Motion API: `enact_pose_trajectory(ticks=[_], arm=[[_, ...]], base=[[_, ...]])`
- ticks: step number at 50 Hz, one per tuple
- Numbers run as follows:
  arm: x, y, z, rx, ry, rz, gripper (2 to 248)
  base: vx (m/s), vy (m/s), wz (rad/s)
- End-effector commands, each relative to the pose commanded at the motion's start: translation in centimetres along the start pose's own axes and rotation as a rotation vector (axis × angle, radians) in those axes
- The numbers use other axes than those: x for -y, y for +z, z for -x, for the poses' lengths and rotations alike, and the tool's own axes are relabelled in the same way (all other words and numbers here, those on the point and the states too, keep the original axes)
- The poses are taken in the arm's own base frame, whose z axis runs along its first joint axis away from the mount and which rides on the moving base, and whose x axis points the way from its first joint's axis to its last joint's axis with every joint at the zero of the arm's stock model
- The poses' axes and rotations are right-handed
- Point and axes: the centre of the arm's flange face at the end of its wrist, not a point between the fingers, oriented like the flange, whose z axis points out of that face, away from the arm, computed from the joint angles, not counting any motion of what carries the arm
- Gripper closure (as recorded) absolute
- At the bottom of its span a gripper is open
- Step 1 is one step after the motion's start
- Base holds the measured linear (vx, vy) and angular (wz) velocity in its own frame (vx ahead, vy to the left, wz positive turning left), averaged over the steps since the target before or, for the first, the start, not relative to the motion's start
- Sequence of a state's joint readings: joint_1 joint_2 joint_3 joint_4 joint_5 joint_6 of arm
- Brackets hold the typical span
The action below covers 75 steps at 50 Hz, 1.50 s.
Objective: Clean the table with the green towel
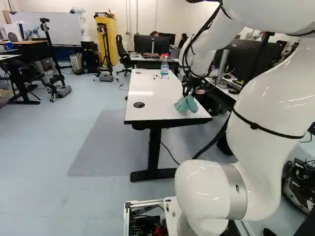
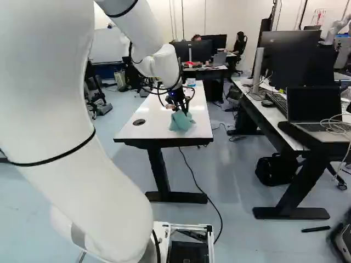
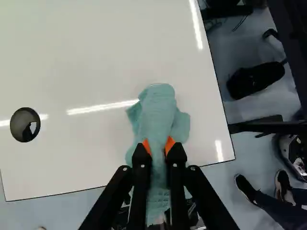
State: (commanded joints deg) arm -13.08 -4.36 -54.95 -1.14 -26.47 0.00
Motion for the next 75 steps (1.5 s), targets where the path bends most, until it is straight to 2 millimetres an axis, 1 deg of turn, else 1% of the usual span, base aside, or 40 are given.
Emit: enact_pose_trajectory(ticks=[18, 38, 41, 59, 60, 65, 66, 70, 71, 75], arm=[[-2.8, 1.1, -2.2, -0.005, 0.049, 0.022, 203], [-6.3, 1.4, -2.9, -0.007, 0.109, 0.049, 203], [-6.6, 1.3, -2.7, -0.007, 0.113, 0.051, 203], [-6.6, 1.3, -2.7, -0.007, 0.113, 0.051, 203], [-6.6, 1.3, -2.7, -0.007, 0.113, 0.051, 197], [-6.6, 1.3, -2.7, -0.007, 0.113, 0.051, 197], [-6.6, 1.3, -2.7, -0.007, 0.113, 0.051, 165], [-6.6, 1.3, -2.7, -0.007, 0.113, 0.051, 165], [-6.6, 1.3, -2.7, -0.007, 0.113, 0.051, 131], [-6.6, 1.3, -2.7, -0.007, 0.113, 0.051, 131]], base=[[0.000, 0.000, 0.000], [0.000, 0.000, 0.000], [0.000, 0.000, 0.000], [0.000, 0.000, 0.000], [0.000, 0.000, 0.000], [0.000, 0.000, 0.000], [0.000, 0.000, 0.000], [0.000, 0.000, 0.000], [0.000, 0.000, 0.000], [0.000, 0.000, 0.000]])
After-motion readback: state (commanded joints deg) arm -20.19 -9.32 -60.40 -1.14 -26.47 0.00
